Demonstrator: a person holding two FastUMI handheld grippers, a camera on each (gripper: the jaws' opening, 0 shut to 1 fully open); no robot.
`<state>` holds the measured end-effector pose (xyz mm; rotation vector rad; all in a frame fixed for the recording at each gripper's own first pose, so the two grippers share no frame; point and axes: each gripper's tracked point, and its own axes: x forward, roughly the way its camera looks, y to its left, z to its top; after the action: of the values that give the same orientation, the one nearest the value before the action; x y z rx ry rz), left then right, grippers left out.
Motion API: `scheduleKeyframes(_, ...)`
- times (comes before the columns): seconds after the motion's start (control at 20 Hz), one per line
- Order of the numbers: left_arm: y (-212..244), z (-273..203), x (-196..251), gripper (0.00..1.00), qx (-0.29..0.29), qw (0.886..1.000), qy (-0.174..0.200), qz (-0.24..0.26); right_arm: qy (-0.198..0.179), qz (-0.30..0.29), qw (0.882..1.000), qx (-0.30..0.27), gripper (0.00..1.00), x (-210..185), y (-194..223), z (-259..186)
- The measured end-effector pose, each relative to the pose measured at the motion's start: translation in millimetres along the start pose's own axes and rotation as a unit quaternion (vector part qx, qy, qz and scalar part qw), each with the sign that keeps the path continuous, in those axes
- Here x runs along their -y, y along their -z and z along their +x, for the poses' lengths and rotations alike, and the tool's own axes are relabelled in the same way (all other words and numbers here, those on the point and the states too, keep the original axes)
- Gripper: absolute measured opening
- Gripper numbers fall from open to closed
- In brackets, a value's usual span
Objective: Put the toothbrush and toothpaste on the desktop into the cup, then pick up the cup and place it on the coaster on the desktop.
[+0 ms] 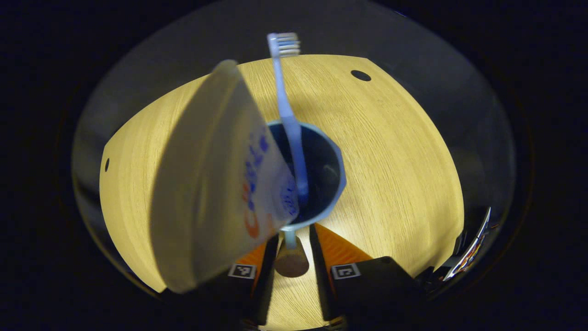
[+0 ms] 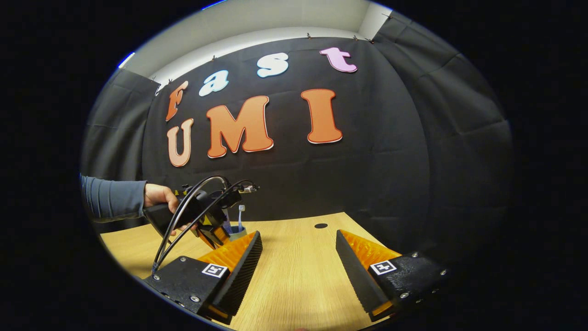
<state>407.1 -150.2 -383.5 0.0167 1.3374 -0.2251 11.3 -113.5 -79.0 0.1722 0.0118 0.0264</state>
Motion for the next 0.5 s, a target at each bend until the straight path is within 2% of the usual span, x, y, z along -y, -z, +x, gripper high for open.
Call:
scheduleKeyframes(0.05, 1.6, 0.6, -1.0, 0.57, 0.002, 1.0, -0.004, 0.011, 0.003, -0.001, 1.0, -0.006, 0.97, -0.6, 1.3, 1.4)
scheduleKeyframes(0.1, 0.5, -2.5, -3.6, 0.76, 0.011, 1.0, -0.009, 0.022, 0.003, -0.001, 1.0, -0.009, 0.97, -3.0, 1.0, 1.9)
scheduleKeyframes(0.2, -0.3, -8.0, -4.7, 0.88, 0.032, 0.999, -0.009, 0.032, 0.002, -0.002, 1.0, -0.014, 0.97, -9.3, -1.4, 1.5)
scheduleKeyframes(0.3, -2.7, -17.9, -5.6, 0.95, 0.063, 0.997, -0.013, 0.046, 0.001, -0.005, 1.0, -0.015, 0.97, -15.3, -5.4, 1.3)
scheduleKeyframes(0.45, -9.6, -33.3, -24.1, 0.98, 0.114, 0.989, -0.058, 0.08, -0.007, -0.015, 1.0, -0.009, 0.97, -30.2, -15.5, -0.9)
scheduleKeyframes(0.5, -4.2, -58.6, -7.4, 1.0, 0.13, 0.986, -0.058, 0.083, -0.008, -0.022, 1.0, -0.004, 0.97, -34.9, -21.4, -2.3)
